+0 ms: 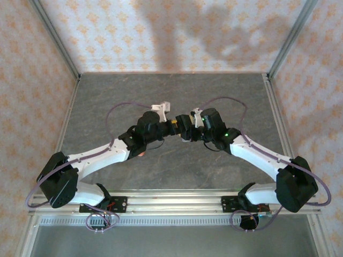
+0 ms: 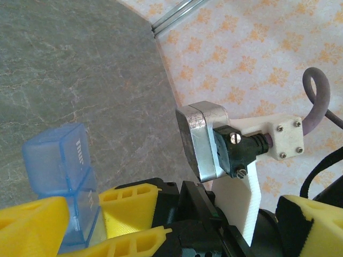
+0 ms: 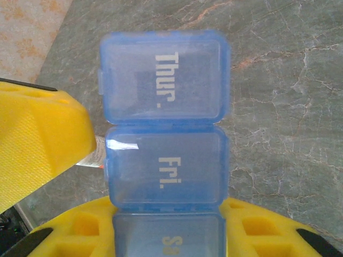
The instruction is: Sort the pills into containers
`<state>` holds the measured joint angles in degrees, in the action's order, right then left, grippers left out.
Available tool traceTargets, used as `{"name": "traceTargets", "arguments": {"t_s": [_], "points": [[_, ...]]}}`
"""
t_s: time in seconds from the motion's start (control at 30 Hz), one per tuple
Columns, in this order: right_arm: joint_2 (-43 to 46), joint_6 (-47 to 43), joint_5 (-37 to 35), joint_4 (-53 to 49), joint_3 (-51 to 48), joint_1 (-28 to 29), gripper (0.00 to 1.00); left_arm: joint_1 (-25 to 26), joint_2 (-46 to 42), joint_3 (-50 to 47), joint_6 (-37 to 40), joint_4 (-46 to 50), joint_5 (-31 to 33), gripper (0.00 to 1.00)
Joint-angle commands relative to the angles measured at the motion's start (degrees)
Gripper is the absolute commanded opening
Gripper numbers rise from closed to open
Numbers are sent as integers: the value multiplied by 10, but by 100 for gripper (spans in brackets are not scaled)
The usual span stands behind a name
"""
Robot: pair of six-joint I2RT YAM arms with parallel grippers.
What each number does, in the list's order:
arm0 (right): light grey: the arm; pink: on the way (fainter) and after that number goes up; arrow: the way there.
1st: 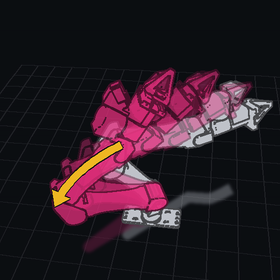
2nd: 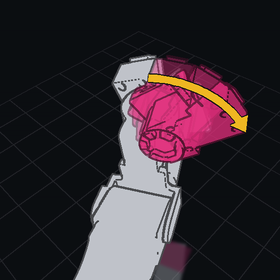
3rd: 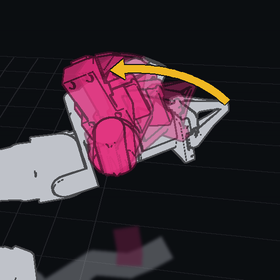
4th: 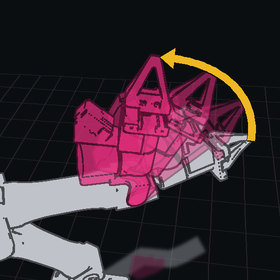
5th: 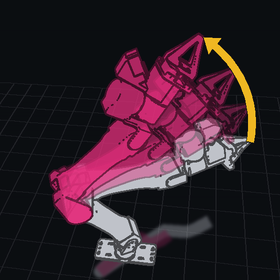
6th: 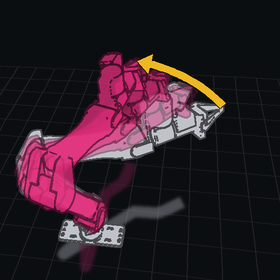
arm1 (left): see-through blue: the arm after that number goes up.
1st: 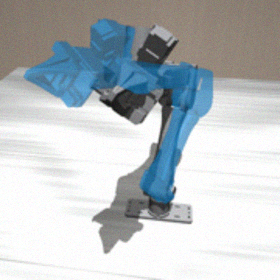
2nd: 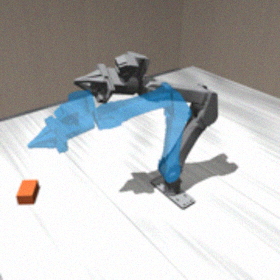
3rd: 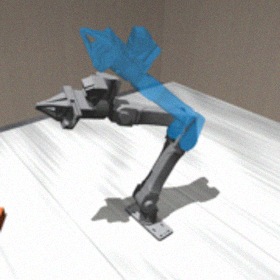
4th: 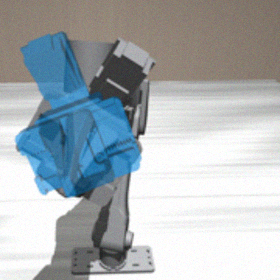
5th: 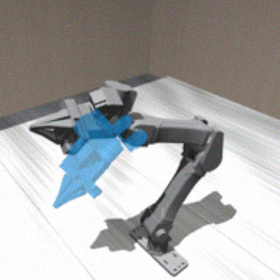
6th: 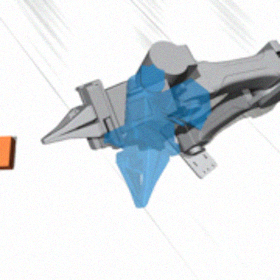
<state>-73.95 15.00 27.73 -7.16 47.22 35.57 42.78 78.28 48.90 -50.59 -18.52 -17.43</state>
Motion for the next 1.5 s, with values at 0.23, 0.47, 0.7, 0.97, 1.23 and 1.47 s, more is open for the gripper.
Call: {"name": "traceTargets", "arguments": {"t_s": [0.23, 0.47, 0.7, 0.97, 1.23, 1.47], "points": [[12, 2, 4, 16, -13, -1, 19, 4, 1, 25, 11, -10, 20, 100], [12, 3, 5, 19, -17, -1, 19, 4, 14, 35, 11, -13, 10, 100], [11, 3, 4, 21, -19, -1, 19, 6, 20, 37, 2, -38, 0, 100], [18, 4, -1, 19, -17, -2, 19, 6, -18, 16, 8, 6, 70, 100], [23, 9, 3, 21, -12, -2, 19, 6, -17, -1, 5, 9, 74, 100], [25, 9, 5, 21, -10, -2, 19, 7, 6, 7, -8, -14, 48, 100]]}}
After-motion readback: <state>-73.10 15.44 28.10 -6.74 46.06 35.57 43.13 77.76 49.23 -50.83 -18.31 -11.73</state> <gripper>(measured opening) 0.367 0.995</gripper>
